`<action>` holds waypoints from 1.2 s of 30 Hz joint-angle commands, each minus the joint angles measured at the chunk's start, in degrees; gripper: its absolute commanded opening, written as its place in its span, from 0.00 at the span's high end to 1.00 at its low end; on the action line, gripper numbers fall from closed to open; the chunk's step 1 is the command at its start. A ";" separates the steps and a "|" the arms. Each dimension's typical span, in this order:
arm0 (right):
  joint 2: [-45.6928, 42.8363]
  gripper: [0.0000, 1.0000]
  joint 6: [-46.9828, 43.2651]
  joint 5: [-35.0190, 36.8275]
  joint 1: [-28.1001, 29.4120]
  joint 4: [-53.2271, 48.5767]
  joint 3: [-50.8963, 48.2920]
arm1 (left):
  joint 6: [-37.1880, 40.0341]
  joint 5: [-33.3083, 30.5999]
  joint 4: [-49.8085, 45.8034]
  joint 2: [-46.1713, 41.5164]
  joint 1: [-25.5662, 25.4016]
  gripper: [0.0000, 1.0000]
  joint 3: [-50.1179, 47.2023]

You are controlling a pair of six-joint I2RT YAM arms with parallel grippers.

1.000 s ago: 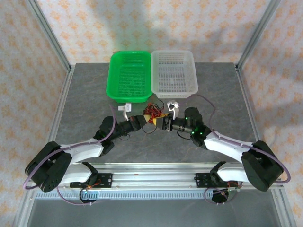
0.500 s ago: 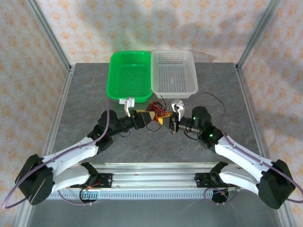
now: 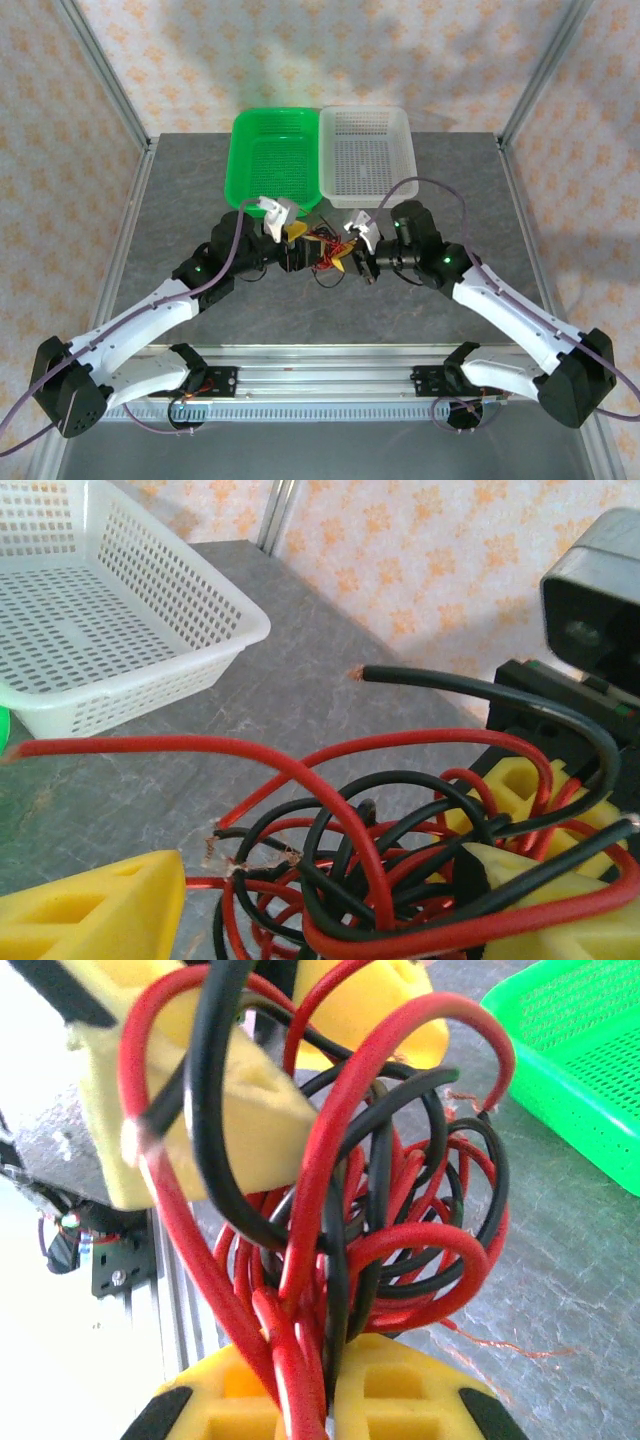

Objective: Untangle the cables

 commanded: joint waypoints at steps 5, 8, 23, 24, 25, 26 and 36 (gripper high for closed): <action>0.03 1.00 -7.90 -3.80 -1.54 -7.10 5.80 | 4.02 4.83 1.22 -2.37 -0.09 0.29 -1.63; 0.34 1.00 -8.58 -5.01 -2.27 -7.22 6.46 | 2.58 7.33 3.11 -2.22 -0.09 0.29 -2.91; 2.75 1.00 -9.42 -9.04 -3.46 -8.06 9.69 | -7.59 15.23 22.19 0.09 -0.88 0.30 -12.25; 2.67 1.00 -9.35 -9.36 -3.46 -7.85 9.61 | -7.76 14.81 22.81 0.42 -1.02 0.31 -12.32; 2.60 1.00 -9.19 -9.61 -3.46 -7.68 9.51 | -7.77 14.37 23.22 0.67 -1.10 0.33 -12.31; 2.67 1.00 -9.13 -9.86 -3.46 -7.66 9.42 | -7.75 13.80 23.72 0.78 -1.15 0.36 -12.30; -0.24 0.96 0.80 -4.47 -3.46 1.77 4.21 | -8.26 9.11 25.22 -1.79 -1.39 1.00 -12.18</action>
